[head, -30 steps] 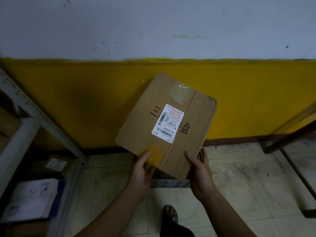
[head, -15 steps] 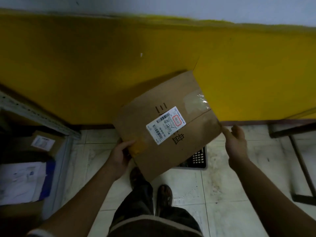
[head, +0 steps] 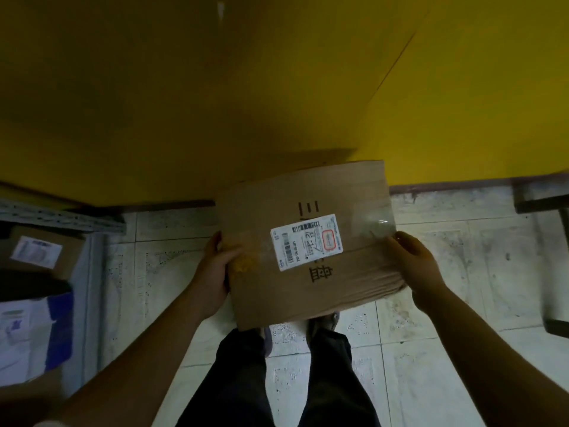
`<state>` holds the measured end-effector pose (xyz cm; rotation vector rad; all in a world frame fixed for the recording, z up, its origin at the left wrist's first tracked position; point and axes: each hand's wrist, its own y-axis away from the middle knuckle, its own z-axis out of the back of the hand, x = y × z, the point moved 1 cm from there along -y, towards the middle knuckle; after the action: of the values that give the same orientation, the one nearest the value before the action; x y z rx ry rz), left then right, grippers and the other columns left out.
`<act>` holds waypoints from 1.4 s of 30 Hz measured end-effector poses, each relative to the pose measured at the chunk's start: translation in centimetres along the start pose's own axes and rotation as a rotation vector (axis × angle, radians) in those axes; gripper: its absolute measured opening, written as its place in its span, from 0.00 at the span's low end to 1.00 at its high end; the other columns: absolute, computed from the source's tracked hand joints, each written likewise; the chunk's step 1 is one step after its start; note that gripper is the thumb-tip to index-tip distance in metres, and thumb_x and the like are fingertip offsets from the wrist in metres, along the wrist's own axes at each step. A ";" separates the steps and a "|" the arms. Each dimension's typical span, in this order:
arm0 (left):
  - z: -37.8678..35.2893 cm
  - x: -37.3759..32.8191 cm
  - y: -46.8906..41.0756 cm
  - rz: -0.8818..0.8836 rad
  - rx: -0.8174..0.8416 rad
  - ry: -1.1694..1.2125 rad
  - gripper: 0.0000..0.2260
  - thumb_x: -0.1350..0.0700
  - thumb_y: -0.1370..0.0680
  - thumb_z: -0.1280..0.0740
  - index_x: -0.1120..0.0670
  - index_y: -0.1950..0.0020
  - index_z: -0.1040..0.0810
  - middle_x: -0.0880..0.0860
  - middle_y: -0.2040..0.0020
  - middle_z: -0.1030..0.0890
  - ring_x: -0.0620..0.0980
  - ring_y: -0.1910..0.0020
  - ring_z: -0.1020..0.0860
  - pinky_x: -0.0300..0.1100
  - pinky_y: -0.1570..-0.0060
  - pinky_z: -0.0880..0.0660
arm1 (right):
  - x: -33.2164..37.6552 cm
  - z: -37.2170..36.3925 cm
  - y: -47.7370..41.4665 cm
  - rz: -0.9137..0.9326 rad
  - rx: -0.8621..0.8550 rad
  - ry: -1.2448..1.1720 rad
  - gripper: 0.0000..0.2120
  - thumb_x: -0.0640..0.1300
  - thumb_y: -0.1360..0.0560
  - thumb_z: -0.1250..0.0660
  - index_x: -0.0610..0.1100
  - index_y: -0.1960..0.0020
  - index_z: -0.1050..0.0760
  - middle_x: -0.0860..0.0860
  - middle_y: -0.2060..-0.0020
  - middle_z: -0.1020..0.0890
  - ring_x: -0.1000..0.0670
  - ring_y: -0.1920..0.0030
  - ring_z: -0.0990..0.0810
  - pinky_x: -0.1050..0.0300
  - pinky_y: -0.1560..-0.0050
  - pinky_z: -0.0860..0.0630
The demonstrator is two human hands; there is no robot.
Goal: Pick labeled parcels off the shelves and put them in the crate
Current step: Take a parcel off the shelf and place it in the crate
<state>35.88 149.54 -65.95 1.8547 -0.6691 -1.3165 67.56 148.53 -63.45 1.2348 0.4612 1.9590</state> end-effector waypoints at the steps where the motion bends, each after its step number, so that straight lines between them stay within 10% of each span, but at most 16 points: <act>1: -0.3 0.5 -0.9 0.003 -0.047 -0.007 0.23 0.58 0.23 0.33 0.45 0.31 0.34 0.51 0.43 0.21 0.54 0.47 0.20 0.48 0.56 0.23 | -0.9 -0.2 -0.7 -0.015 0.002 0.018 0.23 0.57 0.23 0.35 0.47 0.32 0.28 0.47 0.40 0.22 0.43 0.42 0.23 0.35 0.40 0.25; 9: -3.2 7.2 -10.2 0.006 -0.131 -0.289 0.24 0.51 0.22 0.33 0.45 0.29 0.37 0.47 0.43 0.25 0.46 0.50 0.24 0.43 0.54 0.28 | -9.4 -2.1 -9.9 -0.101 -0.020 -0.005 0.20 0.47 0.21 0.37 0.48 0.29 0.29 0.48 0.39 0.22 0.42 0.41 0.24 0.36 0.38 0.26; 14: -3.7 10.2 -15.7 -0.009 -0.155 -0.488 0.06 0.53 0.20 0.36 0.41 0.50 0.27 0.41 0.52 0.25 0.46 0.50 0.25 0.46 0.46 0.31 | -12.7 -3.8 -15.0 -0.134 0.018 -0.034 0.21 0.47 0.22 0.35 0.49 0.30 0.28 0.49 0.40 0.22 0.42 0.41 0.23 0.38 0.39 0.25; 23: -2.2 13.1 -24.4 0.049 -0.181 -0.631 0.19 0.53 0.22 0.34 0.48 0.32 0.30 0.49 0.41 0.22 0.50 0.44 0.23 0.41 0.57 0.29 | -18.2 -7.9 -22.5 -0.242 0.090 -0.129 0.14 0.42 0.23 0.35 0.49 0.39 0.23 0.45 0.47 0.19 0.40 0.46 0.19 0.38 0.45 0.21; 32: -1.7 16.9 -28.8 0.090 -0.203 -0.739 0.29 0.49 0.25 0.31 0.46 0.26 0.37 0.49 0.36 0.26 0.52 0.40 0.25 0.51 0.40 0.27 | -23.8 -11.8 -26.4 -0.298 0.122 -0.127 0.15 0.40 0.26 0.31 0.46 0.39 0.24 0.47 0.48 0.17 0.43 0.46 0.19 0.41 0.43 0.22; 37: -1.6 18.6 -31.1 0.106 -0.187 -0.834 0.22 0.53 0.20 0.37 0.43 0.26 0.36 0.51 0.32 0.28 0.53 0.36 0.28 0.50 0.37 0.31 | -26.0 -13.5 -27.9 -0.318 0.141 -0.094 0.16 0.41 0.23 0.33 0.44 0.36 0.25 0.45 0.46 0.18 0.45 0.49 0.18 0.54 0.59 0.23; 42: -1.6 20.0 -34.6 0.147 -0.229 -1.030 0.18 0.56 0.18 0.41 0.51 0.28 0.35 0.55 0.36 0.29 0.55 0.43 0.27 0.47 0.47 0.30 | -27.0 -15.7 -29.7 -0.323 0.169 -0.095 0.14 0.45 0.22 0.34 0.46 0.37 0.23 0.47 0.47 0.17 0.46 0.50 0.17 0.52 0.54 0.22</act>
<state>43.83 154.75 -104.79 0.8258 -1.0680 -2.1159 72.45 148.62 -106.28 1.2629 0.7408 1.6077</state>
